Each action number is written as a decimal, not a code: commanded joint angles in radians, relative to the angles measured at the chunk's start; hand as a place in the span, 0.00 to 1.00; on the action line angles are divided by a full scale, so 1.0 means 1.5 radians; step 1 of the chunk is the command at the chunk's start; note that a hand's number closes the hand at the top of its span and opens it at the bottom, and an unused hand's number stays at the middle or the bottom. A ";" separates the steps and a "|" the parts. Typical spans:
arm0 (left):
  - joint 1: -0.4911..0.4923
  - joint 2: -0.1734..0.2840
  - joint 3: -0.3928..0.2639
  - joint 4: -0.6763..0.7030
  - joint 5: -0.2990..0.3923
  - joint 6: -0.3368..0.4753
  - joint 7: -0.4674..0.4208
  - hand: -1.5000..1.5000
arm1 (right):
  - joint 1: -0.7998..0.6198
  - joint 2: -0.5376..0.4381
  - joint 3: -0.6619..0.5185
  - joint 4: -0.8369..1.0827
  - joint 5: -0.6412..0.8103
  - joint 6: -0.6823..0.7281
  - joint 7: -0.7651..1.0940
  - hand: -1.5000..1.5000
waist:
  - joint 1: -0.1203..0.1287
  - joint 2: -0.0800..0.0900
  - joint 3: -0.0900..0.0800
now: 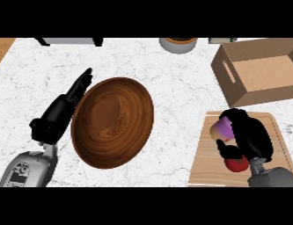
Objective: Pick the can from the cutting board and place it in the cardboard box
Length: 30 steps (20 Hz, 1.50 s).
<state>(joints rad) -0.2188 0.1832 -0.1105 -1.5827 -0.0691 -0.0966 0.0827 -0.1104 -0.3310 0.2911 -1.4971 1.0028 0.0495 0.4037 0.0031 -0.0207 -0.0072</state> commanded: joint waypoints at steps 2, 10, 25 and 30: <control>0.008 -0.014 -0.017 0.015 0.009 -0.014 0.018 0.50 | 0.019 -0.152 -0.001 0.013 -0.068 0.013 -0.280 1.00 | -0.004 0.017 0.007; 0.044 -0.027 -0.026 0.009 -0.008 -0.010 -0.009 0.50 | 0.054 -0.264 -0.149 0.064 -0.161 -0.134 -0.583 1.00 | -0.006 0.014 0.005; 0.035 -0.044 -0.019 0.031 -0.036 0.002 -0.006 0.50 | 0.174 -0.369 -0.476 -0.177 -0.537 0.102 -0.630 1.00 | -0.027 0.010 0.004; -0.006 -0.036 0.000 0.048 -0.020 -0.022 0.006 0.50 | 0.156 -0.372 -0.530 -0.192 -0.580 0.153 -0.530 1.00 | -0.013 0.013 0.004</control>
<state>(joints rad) -0.2107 0.1686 -0.0698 -1.5771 -0.0993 -0.1101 0.0720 0.1315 -0.8894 -0.4409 -1.7476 0.1755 0.2409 -0.4864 -0.0210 -0.0114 0.0042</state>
